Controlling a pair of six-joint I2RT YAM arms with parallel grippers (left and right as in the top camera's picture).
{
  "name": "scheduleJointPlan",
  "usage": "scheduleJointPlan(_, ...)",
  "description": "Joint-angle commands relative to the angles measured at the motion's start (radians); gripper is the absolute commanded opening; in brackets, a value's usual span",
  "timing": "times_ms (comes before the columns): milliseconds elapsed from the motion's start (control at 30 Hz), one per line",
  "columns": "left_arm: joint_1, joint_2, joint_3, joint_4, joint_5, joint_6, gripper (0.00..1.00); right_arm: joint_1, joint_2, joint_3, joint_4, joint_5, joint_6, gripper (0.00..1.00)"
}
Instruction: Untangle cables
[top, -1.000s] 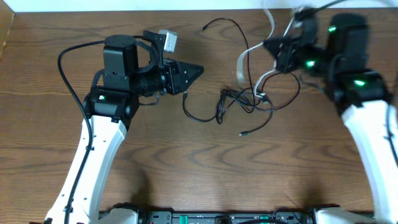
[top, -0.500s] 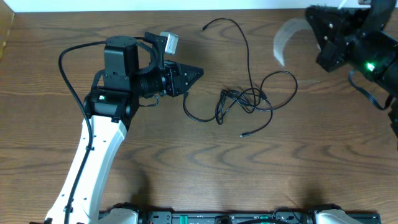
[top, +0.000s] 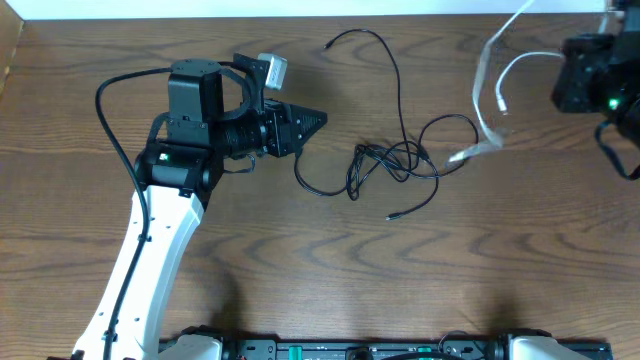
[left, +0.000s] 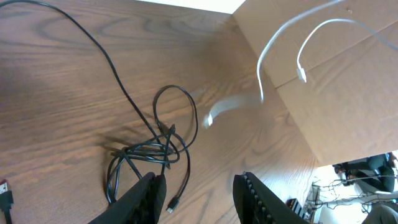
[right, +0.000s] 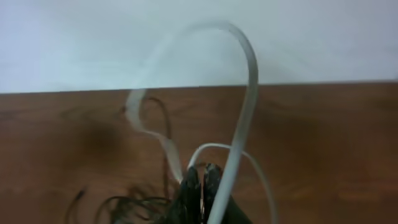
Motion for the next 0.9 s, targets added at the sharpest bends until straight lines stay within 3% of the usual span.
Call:
scheduleJointPlan(0, 0.004, -0.010, -0.010, -0.007, -0.006, 0.025, 0.41, -0.092, 0.029, 0.012, -0.024, 0.047, -0.011, 0.01)
scheduleJointPlan(133, 0.004, -0.010, -0.010, -0.010, -0.006, 0.025, 0.41, -0.207, 0.060, 0.012, -0.073, 0.194, 0.082, 0.01)
scheduleJointPlan(467, 0.004, -0.010, -0.010, -0.010, -0.001, 0.025, 0.40, -0.495, 0.064, 0.012, -0.108, 0.314, 0.309, 0.01)
scheduleJointPlan(600, 0.004, -0.010, -0.010, -0.001, 0.068, 0.025, 0.40, -0.581, 0.073, 0.012, -0.130, 0.373, 0.416, 0.01)
scheduleJointPlan(867, 0.004, -0.010, -0.010, 0.009, 0.087, 0.025, 0.40, -0.716, 0.167, 0.012, -0.143, 0.363, 0.478, 0.01)
